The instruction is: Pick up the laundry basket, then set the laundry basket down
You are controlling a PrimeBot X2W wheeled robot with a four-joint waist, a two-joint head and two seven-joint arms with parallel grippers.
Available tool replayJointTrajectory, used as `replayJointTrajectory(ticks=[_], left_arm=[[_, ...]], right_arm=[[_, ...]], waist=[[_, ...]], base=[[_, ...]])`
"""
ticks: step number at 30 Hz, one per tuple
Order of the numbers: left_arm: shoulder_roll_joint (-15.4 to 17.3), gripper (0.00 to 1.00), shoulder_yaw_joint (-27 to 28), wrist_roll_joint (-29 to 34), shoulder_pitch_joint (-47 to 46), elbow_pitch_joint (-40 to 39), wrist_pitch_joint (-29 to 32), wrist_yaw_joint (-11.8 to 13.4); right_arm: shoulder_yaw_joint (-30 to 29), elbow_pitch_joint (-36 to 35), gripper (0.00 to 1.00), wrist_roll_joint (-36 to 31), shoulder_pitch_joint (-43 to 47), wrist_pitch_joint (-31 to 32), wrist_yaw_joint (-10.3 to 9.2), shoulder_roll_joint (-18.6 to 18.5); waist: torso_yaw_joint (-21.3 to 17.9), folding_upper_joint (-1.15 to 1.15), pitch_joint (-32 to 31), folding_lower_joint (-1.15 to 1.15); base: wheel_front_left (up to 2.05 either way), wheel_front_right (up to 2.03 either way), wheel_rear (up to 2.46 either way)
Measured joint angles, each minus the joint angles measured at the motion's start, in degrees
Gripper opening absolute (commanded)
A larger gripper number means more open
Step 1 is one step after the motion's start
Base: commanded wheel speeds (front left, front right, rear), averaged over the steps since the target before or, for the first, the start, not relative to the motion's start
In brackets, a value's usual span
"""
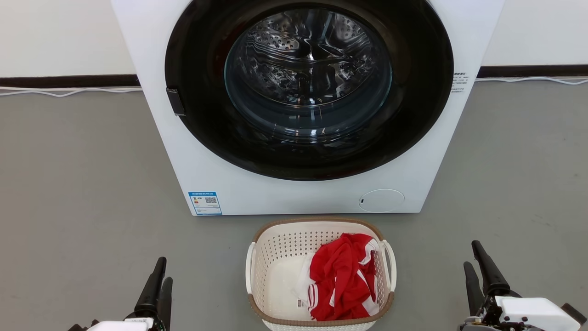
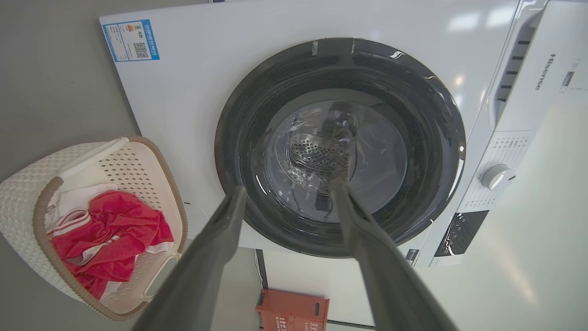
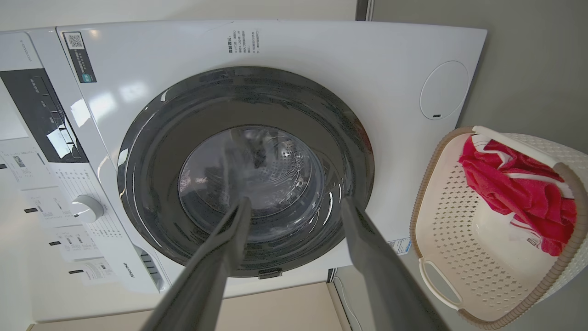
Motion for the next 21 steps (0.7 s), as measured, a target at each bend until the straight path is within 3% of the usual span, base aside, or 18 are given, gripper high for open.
replayJointTrajectory(ticks=[9, 21], left_arm=[[0.04, 1.0, -0.22, 3.44, 0.01, -0.79, -1.26, 0.0], [0.15, 1.0, -0.98, 14.49, 0.09, -2.5, -3.39, 0.32]], right_arm=[[0.23, -1.09, 1.0, -6.13, 0.02, -1.14, 0.0, -0.02], [1.54, -2.83, 1.0, -20.67, 0.02, -3.45, 0.01, -0.22]], waist=[[0.06, 0.0, -0.08, 0.0], [0.19, 0.0, -0.16, 0.0]], base=[[0.0, 0.0, 0.0], [0.0, 0.0, 0.0]])
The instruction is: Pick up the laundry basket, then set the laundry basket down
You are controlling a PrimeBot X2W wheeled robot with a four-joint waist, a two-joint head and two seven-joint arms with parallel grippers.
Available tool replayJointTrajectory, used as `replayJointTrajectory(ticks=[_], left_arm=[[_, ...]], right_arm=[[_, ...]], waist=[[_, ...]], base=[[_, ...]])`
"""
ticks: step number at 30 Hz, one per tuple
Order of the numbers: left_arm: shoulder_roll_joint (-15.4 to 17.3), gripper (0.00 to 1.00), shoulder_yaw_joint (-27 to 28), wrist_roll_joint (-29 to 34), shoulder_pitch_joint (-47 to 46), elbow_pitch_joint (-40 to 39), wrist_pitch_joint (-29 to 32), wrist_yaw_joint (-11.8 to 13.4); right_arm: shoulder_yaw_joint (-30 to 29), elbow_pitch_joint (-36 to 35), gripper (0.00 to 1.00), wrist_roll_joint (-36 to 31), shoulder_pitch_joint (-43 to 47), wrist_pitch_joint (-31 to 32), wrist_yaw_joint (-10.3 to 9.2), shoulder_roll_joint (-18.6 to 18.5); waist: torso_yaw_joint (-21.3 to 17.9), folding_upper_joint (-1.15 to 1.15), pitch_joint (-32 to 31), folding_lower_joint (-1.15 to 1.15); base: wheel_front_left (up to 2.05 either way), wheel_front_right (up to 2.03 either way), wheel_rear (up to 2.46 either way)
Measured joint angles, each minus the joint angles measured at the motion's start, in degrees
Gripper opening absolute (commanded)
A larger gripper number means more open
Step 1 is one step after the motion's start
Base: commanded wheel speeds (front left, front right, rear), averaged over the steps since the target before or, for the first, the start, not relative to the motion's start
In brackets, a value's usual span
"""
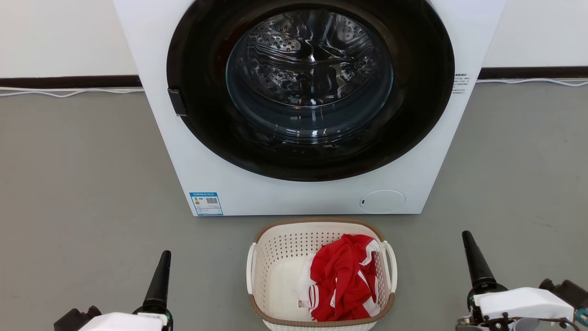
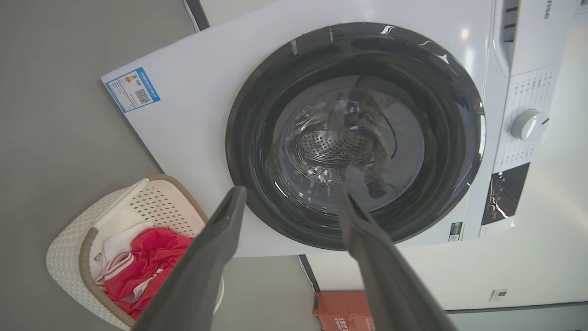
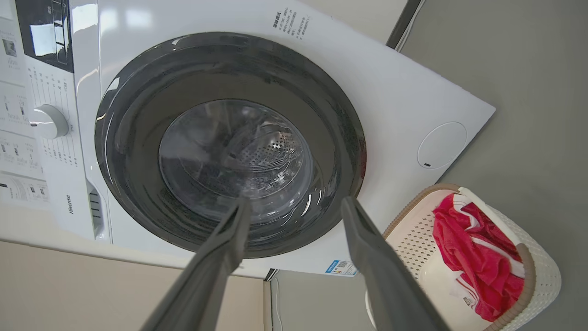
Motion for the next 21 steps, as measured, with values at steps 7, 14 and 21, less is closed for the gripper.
replayJointTrajectory(ticks=[7, 14, 21], left_arm=[[0.04, 1.0, -0.65, 7.27, 0.12, -0.45, -1.05, 0.13], [0.11, 1.0, -0.96, 14.48, 1.05, -1.03, -2.09, 0.12], [0.19, 1.0, -1.16, 20.14, 1.14, -1.83, -3.41, 0.11]], right_arm=[[1.12, -0.54, 1.0, -7.88, -0.01, -0.89, 0.0, -0.85], [1.78, -0.6, 1.0, -15.29, -0.01, -1.83, 0.0, -1.27], [2.2, -0.38, 1.0, -21.07, -0.01, -3.1, 0.0, -1.32]], waist=[[0.04, 0.0, -0.06, 0.0], [0.03, 0.0, -0.19, 0.0], [0.12, 0.0, -0.33, -0.01]], base=[[0.0, 0.0, 0.0], [0.0, 0.0, 0.0], [0.0, 0.0, 0.0]])
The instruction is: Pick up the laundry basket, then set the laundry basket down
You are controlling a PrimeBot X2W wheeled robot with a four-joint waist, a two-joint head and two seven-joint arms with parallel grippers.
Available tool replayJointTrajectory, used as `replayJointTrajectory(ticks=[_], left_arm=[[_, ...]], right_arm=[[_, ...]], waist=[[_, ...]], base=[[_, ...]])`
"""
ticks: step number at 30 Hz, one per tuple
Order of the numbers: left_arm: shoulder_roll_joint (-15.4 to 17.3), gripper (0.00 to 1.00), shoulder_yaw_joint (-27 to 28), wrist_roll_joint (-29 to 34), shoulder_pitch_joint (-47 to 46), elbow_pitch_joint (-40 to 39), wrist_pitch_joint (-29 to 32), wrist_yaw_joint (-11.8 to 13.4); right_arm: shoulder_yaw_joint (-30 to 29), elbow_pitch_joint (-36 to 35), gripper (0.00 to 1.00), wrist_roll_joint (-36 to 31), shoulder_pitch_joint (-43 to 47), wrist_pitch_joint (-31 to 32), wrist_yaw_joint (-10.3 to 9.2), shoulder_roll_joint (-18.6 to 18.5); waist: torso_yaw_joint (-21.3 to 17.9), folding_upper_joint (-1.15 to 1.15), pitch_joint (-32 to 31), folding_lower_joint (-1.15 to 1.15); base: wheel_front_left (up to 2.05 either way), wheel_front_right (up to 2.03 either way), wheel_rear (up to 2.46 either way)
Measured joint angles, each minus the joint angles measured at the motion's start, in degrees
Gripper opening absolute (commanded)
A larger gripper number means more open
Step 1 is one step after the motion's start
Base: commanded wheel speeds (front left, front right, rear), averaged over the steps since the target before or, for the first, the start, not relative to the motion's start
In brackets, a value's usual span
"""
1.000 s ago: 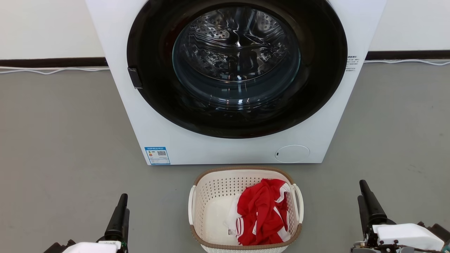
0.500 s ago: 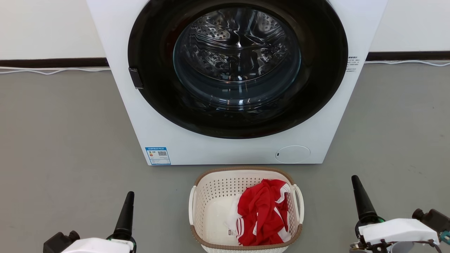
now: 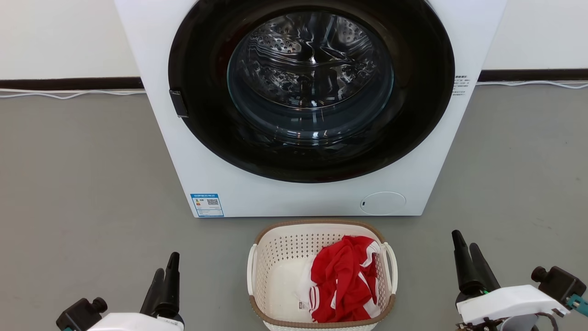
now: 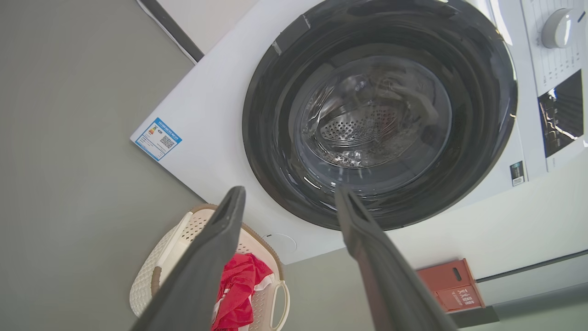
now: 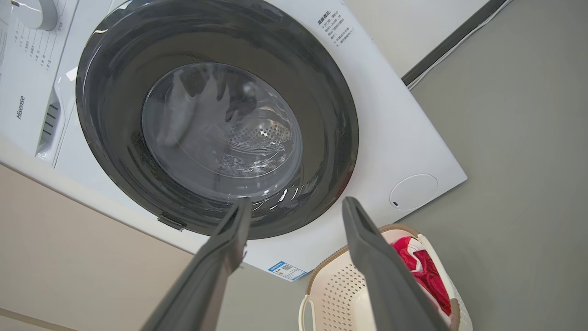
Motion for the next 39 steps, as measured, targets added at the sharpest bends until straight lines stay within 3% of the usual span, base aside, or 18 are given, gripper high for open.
replayJointTrajectory(ticks=[39], left_arm=[[0.29, 1.0, -1.63, 25.65, 1.71, -2.16, -6.25, -0.04]], right_arm=[[2.03, 2.76, 1.0, -28.3, 0.02, -6.55, 0.02, -0.09]], waist=[[0.07, 0.0, -0.33, 0.0]], base=[[0.0, 0.0, 0.0]])
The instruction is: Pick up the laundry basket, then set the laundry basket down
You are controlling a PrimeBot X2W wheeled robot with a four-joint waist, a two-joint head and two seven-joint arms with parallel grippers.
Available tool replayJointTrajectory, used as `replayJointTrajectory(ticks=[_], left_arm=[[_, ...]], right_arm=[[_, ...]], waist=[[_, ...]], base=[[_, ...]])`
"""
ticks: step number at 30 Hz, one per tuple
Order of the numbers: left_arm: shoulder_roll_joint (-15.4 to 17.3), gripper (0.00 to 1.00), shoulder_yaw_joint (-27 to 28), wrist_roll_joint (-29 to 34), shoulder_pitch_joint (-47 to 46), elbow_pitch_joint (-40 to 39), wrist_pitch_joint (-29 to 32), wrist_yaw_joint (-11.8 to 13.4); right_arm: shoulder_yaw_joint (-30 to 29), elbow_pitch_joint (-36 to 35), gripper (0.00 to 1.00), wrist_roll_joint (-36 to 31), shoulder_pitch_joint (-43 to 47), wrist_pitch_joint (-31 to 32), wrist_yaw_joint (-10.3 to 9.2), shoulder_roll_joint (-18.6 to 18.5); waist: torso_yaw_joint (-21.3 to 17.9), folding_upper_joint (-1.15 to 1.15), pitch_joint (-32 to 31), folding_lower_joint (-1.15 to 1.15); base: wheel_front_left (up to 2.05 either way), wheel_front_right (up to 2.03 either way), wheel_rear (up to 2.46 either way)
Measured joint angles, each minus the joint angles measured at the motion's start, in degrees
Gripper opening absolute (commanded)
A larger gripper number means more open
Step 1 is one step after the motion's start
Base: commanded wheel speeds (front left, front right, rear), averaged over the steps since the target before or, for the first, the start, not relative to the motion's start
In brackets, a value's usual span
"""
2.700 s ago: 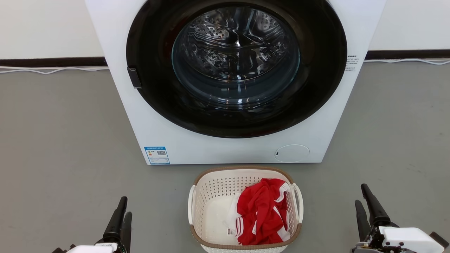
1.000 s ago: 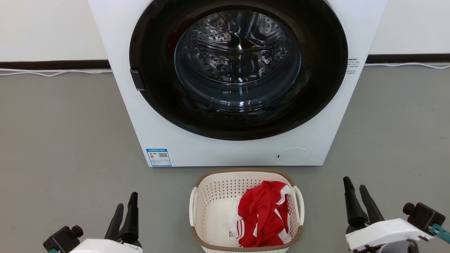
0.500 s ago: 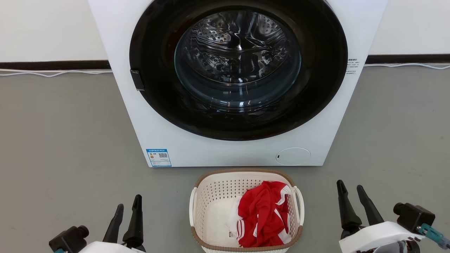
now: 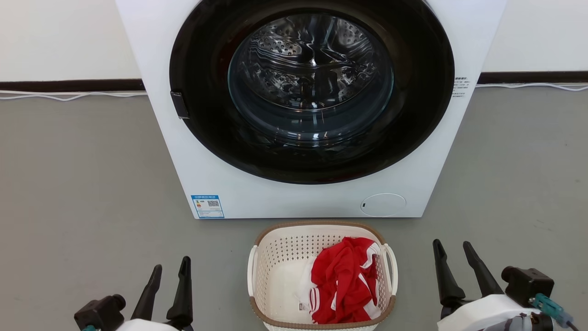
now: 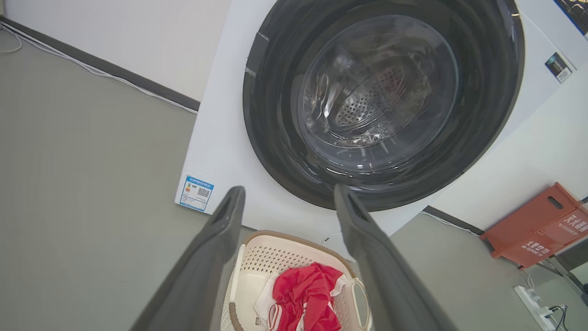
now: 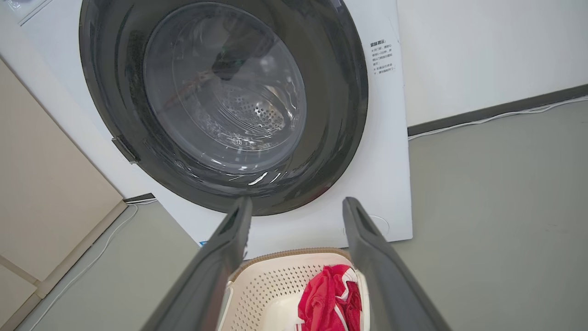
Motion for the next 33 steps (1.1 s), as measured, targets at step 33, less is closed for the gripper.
replayJointTrajectory(ticks=[33], left_arm=[[0.37, 1.0, -0.42, 20.63, 1.58, -1.74, -4.83, 0.0]], right_arm=[[-0.25, 2.82, 1.0, -21.02, -0.01, -5.04, 0.07, 0.27]], waist=[[-0.66, 0.0, 0.25, 0.0]], base=[[0.0, 0.0, 0.0]])
